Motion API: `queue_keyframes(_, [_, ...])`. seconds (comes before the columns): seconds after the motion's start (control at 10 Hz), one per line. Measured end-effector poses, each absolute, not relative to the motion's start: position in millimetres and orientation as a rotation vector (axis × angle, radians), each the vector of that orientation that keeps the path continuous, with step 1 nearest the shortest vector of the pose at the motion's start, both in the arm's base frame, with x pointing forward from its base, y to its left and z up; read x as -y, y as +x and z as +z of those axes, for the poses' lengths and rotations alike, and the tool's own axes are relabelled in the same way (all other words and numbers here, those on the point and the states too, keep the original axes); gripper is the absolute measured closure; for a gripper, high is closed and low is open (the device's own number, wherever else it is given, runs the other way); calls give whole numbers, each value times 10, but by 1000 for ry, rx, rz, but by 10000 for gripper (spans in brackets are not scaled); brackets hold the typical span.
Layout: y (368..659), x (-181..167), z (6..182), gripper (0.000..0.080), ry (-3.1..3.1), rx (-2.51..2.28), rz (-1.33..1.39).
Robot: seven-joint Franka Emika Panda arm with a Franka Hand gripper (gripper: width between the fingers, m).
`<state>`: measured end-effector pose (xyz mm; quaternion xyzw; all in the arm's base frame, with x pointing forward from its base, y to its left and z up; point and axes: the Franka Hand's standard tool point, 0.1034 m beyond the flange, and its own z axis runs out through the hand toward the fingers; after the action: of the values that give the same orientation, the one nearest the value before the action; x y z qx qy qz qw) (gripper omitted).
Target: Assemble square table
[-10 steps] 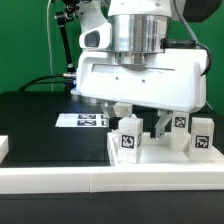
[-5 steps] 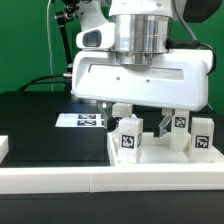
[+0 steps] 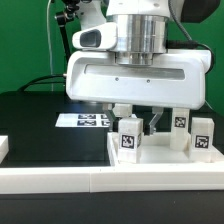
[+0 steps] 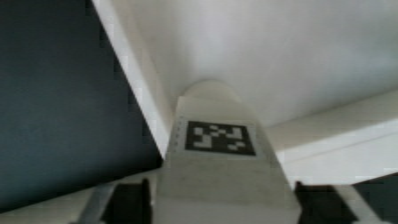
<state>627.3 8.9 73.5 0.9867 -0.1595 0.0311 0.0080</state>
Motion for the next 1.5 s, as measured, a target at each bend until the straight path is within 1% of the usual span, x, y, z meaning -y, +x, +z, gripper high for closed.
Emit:
queue_keyframes(0.1, [6273, -88, 735, 511, 3082, 518, 97])
queue_keyframes(0.4, [6272, -88, 734, 511, 3073, 580, 98])
queue_keyframes(0.9, [6262, -68, 720, 511, 2832, 1386, 119])
queue_keyframes(1.5, [6250, -57, 720, 509, 2294, 2197, 113])
